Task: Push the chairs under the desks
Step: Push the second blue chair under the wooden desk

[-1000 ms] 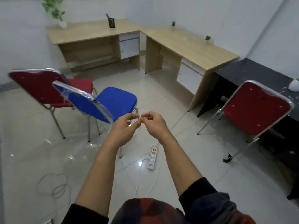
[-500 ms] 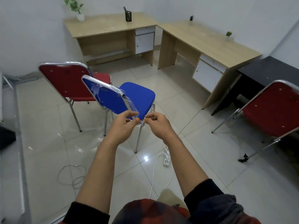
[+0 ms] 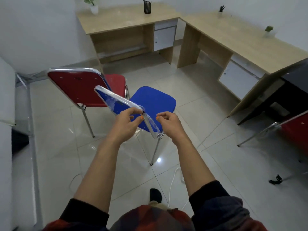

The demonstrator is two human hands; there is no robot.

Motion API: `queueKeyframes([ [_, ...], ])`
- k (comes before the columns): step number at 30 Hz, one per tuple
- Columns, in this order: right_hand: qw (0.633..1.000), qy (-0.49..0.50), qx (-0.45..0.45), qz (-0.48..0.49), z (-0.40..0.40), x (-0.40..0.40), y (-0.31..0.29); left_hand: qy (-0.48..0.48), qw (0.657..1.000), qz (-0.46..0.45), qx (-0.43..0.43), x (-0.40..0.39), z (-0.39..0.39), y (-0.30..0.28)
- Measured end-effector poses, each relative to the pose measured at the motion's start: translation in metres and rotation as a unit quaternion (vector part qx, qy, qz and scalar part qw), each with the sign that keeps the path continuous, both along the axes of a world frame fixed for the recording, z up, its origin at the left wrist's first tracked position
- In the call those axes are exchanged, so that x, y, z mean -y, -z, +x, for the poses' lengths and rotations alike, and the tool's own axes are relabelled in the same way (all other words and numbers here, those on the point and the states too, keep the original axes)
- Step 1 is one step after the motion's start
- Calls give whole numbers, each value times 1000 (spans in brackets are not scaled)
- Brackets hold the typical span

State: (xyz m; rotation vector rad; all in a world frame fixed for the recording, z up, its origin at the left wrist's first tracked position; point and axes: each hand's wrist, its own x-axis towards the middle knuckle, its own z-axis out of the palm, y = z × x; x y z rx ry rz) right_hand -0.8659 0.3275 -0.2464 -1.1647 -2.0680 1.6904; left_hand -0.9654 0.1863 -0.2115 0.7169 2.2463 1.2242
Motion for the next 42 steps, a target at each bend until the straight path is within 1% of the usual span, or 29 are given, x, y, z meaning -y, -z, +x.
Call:
queueKeyframes([
  [8, 1000, -14, 19, -14, -74, -16, 8, -22, 1000, -14, 8, -15, -65, 16],
  [15, 999, -4, 41, -2, -128, -14, 18, 2, 1000, -11, -26, -18, -128, 29],
  [18, 998, -13, 68, 4, -156, -8, 22, 34, 998, -14, -46, -24, -167, 31],
  [20, 993, -17, 111, 20, -175, -1, 24, 76, 994, -49, -63, -28, -195, 30],
  [22, 983, -32, 172, 50, -188, 7, 30, 112, 986, -94, -75, -26, -216, 35],
  [23, 978, -23, 196, 68, -199, 13, 35, 132, 981, -111, -83, -23, -234, 37],
  [25, 964, 12, 238, 116, -212, 20, 43, 158, 974, -132, -96, -19, -259, 45],
  [27, 948, 61, 271, 156, -220, 24, 45, 201, 958, -152, -139, -14, -282, 56],
  [29, 939, 91, 289, 164, -224, 27, 46, 260, 936, -166, -167, -12, -295, 67],
  [32, 936, 114, 295, 152, -227, 33, 49, 313, 907, -188, -211, -13, -309, 86],
  [35, 939, 145, 280, 140, -227, 37, 51, 319, 897, -191, -238, -18, -315, 85],
  [39, 941, 160, 273, 122, -224, 45, 45, 333, 885, -201, -254, -25, -328, 84],
  [42, 939, 173, 273, 120, -218, 60, 51, 376, 858, -246, -248, -22, -333, 84],
])
